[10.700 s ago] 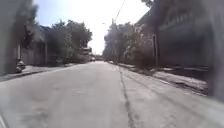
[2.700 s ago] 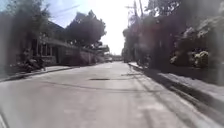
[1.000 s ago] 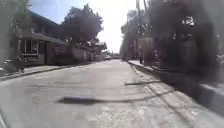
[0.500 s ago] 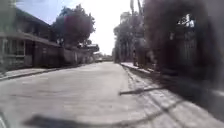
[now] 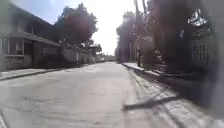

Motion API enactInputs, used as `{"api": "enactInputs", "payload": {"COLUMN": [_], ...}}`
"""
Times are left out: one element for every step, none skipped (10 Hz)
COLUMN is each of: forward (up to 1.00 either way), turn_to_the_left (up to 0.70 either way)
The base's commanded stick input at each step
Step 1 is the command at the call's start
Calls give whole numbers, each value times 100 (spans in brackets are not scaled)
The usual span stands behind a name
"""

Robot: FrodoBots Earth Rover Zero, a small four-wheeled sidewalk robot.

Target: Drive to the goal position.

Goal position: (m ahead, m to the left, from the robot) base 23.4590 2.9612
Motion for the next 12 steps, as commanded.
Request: {"api": "enactInputs", "payload": {"forward": [100,100,100,100,100,100,100,100,100,100,100,100], "turn_to_the_left": [3,3,3,3,3,3,3,3,3,3,-1,-11]}}
